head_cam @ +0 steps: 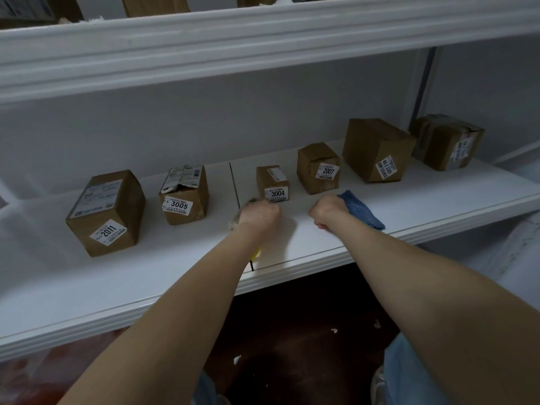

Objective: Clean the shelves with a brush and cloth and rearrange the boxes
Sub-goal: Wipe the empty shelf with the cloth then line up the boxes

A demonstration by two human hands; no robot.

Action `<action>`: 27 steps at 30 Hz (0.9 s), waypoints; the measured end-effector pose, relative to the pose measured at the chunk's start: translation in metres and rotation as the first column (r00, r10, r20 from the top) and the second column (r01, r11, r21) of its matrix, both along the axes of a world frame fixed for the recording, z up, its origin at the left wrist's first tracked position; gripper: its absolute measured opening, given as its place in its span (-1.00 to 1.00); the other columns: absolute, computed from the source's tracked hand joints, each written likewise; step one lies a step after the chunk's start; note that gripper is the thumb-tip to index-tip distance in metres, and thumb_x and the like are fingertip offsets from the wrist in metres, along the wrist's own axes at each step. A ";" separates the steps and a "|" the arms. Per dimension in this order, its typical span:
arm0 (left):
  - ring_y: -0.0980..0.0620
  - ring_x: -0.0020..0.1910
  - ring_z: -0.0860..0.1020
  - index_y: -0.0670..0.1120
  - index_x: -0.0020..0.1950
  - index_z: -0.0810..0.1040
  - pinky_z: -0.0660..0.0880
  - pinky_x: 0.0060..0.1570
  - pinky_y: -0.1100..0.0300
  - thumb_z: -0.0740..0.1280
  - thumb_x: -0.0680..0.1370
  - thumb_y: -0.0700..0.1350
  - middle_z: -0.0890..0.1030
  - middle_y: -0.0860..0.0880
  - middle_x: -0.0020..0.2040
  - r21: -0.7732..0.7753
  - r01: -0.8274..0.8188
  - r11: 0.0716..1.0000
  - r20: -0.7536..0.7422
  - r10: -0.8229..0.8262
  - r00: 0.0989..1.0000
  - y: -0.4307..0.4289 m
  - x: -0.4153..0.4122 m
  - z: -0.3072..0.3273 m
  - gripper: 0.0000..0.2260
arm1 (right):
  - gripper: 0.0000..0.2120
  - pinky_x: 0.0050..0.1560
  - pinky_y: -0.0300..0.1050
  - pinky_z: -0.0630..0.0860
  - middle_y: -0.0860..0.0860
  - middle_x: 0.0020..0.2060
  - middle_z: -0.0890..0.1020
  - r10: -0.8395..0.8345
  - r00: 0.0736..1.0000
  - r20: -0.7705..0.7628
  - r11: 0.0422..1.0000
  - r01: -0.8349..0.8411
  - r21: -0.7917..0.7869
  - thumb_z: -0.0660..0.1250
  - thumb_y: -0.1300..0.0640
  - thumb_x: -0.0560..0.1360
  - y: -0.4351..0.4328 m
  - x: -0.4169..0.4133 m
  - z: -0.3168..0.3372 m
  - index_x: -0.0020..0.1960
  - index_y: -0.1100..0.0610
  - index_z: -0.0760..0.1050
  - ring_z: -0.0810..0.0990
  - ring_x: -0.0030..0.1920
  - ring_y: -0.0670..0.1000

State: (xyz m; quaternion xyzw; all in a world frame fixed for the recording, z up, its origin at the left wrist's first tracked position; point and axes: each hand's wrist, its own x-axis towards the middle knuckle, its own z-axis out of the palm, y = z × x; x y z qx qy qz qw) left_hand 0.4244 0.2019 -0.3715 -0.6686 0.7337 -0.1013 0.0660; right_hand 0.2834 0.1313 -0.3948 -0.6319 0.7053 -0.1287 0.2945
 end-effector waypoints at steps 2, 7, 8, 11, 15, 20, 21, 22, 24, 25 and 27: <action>-0.17 0.12 0.54 -0.14 0.23 0.54 0.53 0.07 0.01 0.18 0.55 -0.31 0.54 -0.16 0.17 -0.049 0.021 0.999 -0.014 -0.022 1.000 -0.004 -0.003 0.000 -0.70 | -0.80 -0.06 -0.12 0.51 0.23 0.15 0.56 0.008 1.000 -0.029 0.998 -0.009 -0.056 0.22 0.31 0.53 -0.002 -0.002 0.002 0.14 0.27 0.50 0.56 0.14 0.19; -0.14 0.25 0.47 -0.04 0.36 0.46 0.41 0.25 0.09 0.20 0.57 -0.21 0.43 -0.15 0.30 0.057 0.169 0.984 -0.289 -0.146 0.946 -0.019 -0.018 -0.006 -0.64 | -0.55 0.27 -0.01 0.39 0.21 0.38 0.39 0.001 0.987 -0.158 0.997 -0.012 -0.072 0.20 0.27 0.55 -0.004 -0.010 -0.002 0.42 0.29 0.30 0.39 0.35 0.20; -0.14 0.26 0.46 -0.05 0.38 0.45 0.39 0.26 0.11 0.21 0.56 -0.20 0.43 -0.17 0.30 0.083 0.172 0.981 -0.309 -0.139 0.941 -0.021 -0.016 -0.008 -0.63 | -0.50 0.30 -0.01 0.38 0.20 0.40 0.35 -0.005 0.988 -0.156 0.997 -0.007 -0.073 0.22 0.26 0.54 -0.004 -0.010 -0.001 0.46 0.28 0.25 0.36 0.37 0.20; -0.14 0.24 0.46 -0.08 0.37 0.45 0.38 0.25 0.13 0.19 0.58 -0.21 0.47 -0.19 0.28 0.127 0.205 0.970 -0.342 -0.151 0.928 -0.024 -0.002 -0.014 -0.65 | -0.48 0.27 -0.02 0.44 0.18 0.37 0.40 0.040 0.989 -0.142 0.996 -0.051 -0.070 0.27 0.21 0.52 -0.006 -0.010 0.002 0.44 0.27 0.28 0.41 0.33 0.19; -0.09 0.29 0.43 -0.06 0.37 0.44 0.36 0.28 0.13 0.16 0.59 -0.22 0.45 -0.13 0.32 0.132 0.173 0.976 -0.347 -0.118 0.930 -0.031 0.011 -0.014 -0.65 | -0.53 0.25 -0.02 0.47 0.17 0.34 0.44 0.073 0.993 -0.093 0.997 -0.075 -0.014 0.24 0.24 0.54 -0.008 -0.008 0.002 0.43 0.27 0.31 0.45 0.30 0.17; -0.11 0.21 0.47 -0.07 0.32 0.53 0.33 0.11 0.26 0.20 0.58 -0.23 0.54 -0.13 0.25 0.074 0.300 0.951 -0.405 -0.246 0.880 -0.037 -0.012 -0.015 -0.68 | -0.57 0.33 0.02 0.38 0.18 0.38 0.40 -0.012 0.995 -0.096 0.997 0.005 -0.075 0.18 0.23 0.57 -0.005 -0.003 -0.004 0.43 0.25 0.31 0.38 0.36 0.20; -0.11 0.21 0.47 -0.07 0.31 0.54 0.31 0.09 0.28 0.21 0.59 -0.22 0.54 -0.13 0.25 0.079 0.308 0.948 -0.412 -0.251 0.876 -0.039 -0.013 -0.016 -0.69 | -0.57 0.33 0.03 0.39 0.18 0.38 0.41 -0.015 0.996 -0.088 0.996 0.007 -0.088 0.19 0.23 0.57 -0.004 -0.003 -0.005 0.44 0.22 0.32 0.39 0.35 0.19; -0.10 0.22 0.47 -0.07 0.30 0.55 0.30 0.10 0.31 0.22 0.59 -0.23 0.54 -0.11 0.25 0.090 0.309 0.947 -0.424 -0.244 0.872 -0.041 -0.013 -0.016 -0.70 | -0.57 0.32 0.03 0.40 0.17 0.37 0.41 -0.009 0.997 -0.083 0.996 0.002 -0.093 0.18 0.24 0.57 -0.004 -0.004 -0.005 0.43 0.20 0.33 0.40 0.35 0.19; -0.08 0.23 0.48 -0.07 0.27 0.57 0.35 0.23 0.25 0.25 0.57 -0.24 0.55 -0.08 0.27 0.119 0.305 0.945 -0.459 -0.220 0.861 -0.045 -0.011 -0.016 -0.70 | -0.57 0.33 0.02 0.40 0.16 0.37 0.42 0.003 0.997 -0.078 0.996 -0.010 -0.092 0.17 0.26 0.56 -0.004 -0.007 -0.005 0.43 0.17 0.34 0.40 0.35 0.18; -0.07 0.23 0.49 -0.07 0.26 0.58 0.37 0.26 0.19 0.27 0.56 -0.25 0.55 -0.07 0.27 0.132 0.297 0.946 -0.478 -0.202 0.855 -0.047 -0.010 -0.016 -0.70 | -0.57 0.33 0.02 0.40 0.16 0.38 0.41 0.005 0.997 -0.076 0.996 -0.013 -0.093 0.17 0.26 0.56 -0.005 -0.007 -0.005 0.43 0.17 0.34 0.40 0.35 0.18; -0.04 0.22 0.50 -0.04 0.22 0.60 0.39 0.28 0.15 0.30 0.54 -0.25 0.56 -0.05 0.26 0.152 0.269 0.951 -0.510 -0.158 0.846 -0.049 -0.008 -0.015 -0.71 | -0.57 0.34 0.03 0.39 0.16 0.38 0.41 0.010 0.998 -0.069 0.995 -0.017 -0.095 0.17 0.26 0.56 -0.004 -0.008 -0.004 0.43 0.18 0.34 0.40 0.36 0.18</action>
